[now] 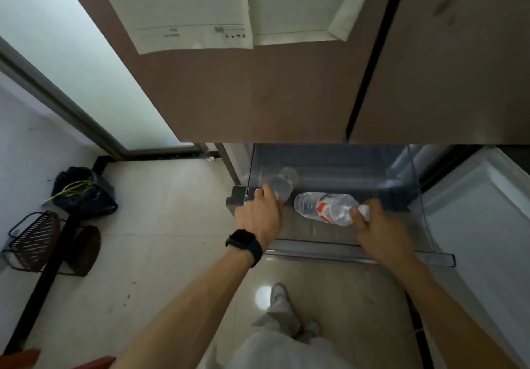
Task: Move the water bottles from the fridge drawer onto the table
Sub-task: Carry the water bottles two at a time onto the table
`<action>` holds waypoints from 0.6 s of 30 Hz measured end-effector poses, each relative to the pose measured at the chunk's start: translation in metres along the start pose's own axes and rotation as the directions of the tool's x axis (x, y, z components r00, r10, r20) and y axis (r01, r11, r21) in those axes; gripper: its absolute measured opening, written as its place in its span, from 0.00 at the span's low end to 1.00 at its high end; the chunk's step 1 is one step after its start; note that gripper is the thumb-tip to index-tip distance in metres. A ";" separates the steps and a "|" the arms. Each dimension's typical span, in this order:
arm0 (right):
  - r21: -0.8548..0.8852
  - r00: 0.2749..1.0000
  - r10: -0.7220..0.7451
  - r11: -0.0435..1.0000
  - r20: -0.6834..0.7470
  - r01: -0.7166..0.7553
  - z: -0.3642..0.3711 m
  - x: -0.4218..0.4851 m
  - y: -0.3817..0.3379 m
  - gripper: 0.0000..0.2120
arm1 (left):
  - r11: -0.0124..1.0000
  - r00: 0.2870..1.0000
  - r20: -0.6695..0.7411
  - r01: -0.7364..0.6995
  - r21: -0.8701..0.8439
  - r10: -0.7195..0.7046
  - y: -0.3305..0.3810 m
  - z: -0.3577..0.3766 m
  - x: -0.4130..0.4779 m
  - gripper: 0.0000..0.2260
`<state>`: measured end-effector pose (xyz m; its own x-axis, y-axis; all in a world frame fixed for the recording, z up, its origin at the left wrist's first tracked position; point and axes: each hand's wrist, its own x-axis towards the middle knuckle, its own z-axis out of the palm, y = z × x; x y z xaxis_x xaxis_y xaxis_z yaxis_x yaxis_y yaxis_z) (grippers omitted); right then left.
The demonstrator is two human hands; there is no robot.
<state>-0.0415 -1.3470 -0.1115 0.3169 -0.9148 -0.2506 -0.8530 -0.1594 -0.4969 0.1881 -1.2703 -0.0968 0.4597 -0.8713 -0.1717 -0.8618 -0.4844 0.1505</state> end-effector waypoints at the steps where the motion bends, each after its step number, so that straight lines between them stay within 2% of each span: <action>1: -0.035 0.999 -0.037 0.999 -0.018 0.037 -0.005 -0.001 -0.004 0.15 | 0.997 0.997 -0.013 -0.070 0.016 0.070 0.000 -0.008 0.000 0.18; 4: -0.137 0.987 -0.158 0.979 -0.042 0.151 -0.019 0.002 -0.018 0.14 | 0.964 0.967 0.001 -0.256 0.069 0.256 0.005 -0.028 0.009 0.17; 7: -0.260 0.977 -0.214 0.943 0.014 0.210 -0.031 0.008 -0.032 0.16 | 0.924 0.925 0.065 -0.378 0.057 0.375 0.012 -0.038 0.019 0.16; 12: -0.361 0.956 -0.278 0.885 0.096 0.294 -0.040 0.014 -0.046 0.16 | 0.906 0.896 0.135 -0.421 -0.049 0.423 0.016 -0.037 0.028 0.15; 18: -0.297 0.936 -0.336 0.888 0.104 0.352 -0.038 0.016 -0.046 0.14 | 0.900 0.900 0.119 -0.396 -0.184 0.420 0.021 -0.026 0.027 0.15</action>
<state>-0.0130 -1.3689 -0.0614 0.6265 -0.7641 -0.1538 -0.7689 -0.5736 -0.2826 0.1884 -1.3063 -0.0731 0.0266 -0.9780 -0.2067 -0.9181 -0.1057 0.3820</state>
